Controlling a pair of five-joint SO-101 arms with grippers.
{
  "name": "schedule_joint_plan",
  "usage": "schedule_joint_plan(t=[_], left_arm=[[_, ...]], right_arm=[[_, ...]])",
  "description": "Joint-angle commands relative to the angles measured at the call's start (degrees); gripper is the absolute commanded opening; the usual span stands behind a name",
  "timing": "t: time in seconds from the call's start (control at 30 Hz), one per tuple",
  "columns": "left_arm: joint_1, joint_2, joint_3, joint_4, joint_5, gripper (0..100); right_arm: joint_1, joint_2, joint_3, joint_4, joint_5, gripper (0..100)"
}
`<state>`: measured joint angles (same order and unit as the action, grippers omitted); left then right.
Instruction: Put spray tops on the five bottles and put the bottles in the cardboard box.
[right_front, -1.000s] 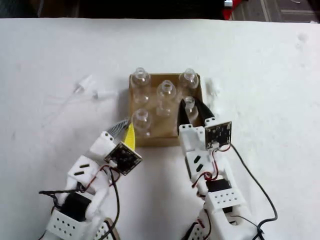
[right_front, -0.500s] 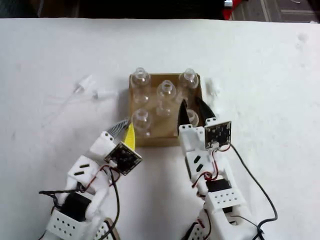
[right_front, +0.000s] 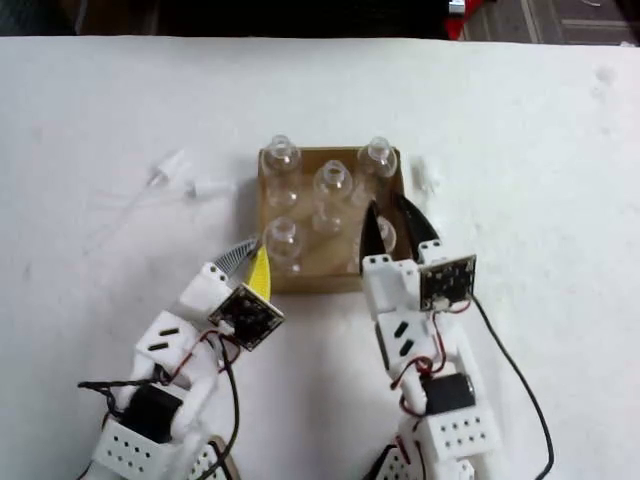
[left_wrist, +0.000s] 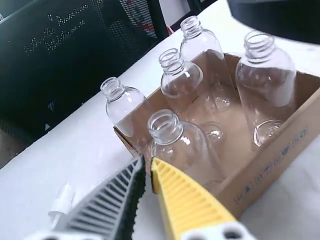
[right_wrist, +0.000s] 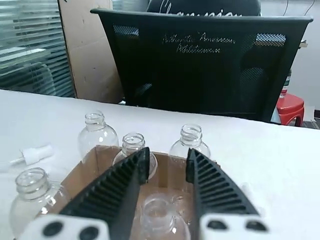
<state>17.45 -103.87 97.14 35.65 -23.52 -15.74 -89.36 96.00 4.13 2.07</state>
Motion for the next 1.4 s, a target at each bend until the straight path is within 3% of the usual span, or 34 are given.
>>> schedule_joint_plan(t=[0.0,0.17,0.5,0.6,0.8,1.07,1.37], left_arm=[[0.2,-0.8,-0.2,0.4,-0.6,2],[0.2,-0.8,-0.2,0.4,-0.6,2],[0.2,-0.8,-0.2,0.4,-0.6,2],[0.2,-0.8,-0.2,0.4,-0.6,2],[0.1,-0.8,-0.2,0.4,-0.6,2],[-2.9,-0.8,-0.2,-0.9,-0.6,2],[-5.8,-0.8,-0.2,-2.3,-0.4,2]], right_arm=[[-0.4,-15.4,0.1,14.6,0.3,9.5],[-0.4,-10.3,-2.7,16.5,0.3,9.5],[2.3,-14.0,-8.8,17.6,0.7,9.5],[8.7,-14.1,-13.7,20.6,0.8,9.5],[28.4,-14.1,-21.9,29.0,0.8,9.2],[47.0,-14.1,-12.4,36.1,0.8,9.4],[52.1,-13.8,0.8,32.1,0.7,9.2]])
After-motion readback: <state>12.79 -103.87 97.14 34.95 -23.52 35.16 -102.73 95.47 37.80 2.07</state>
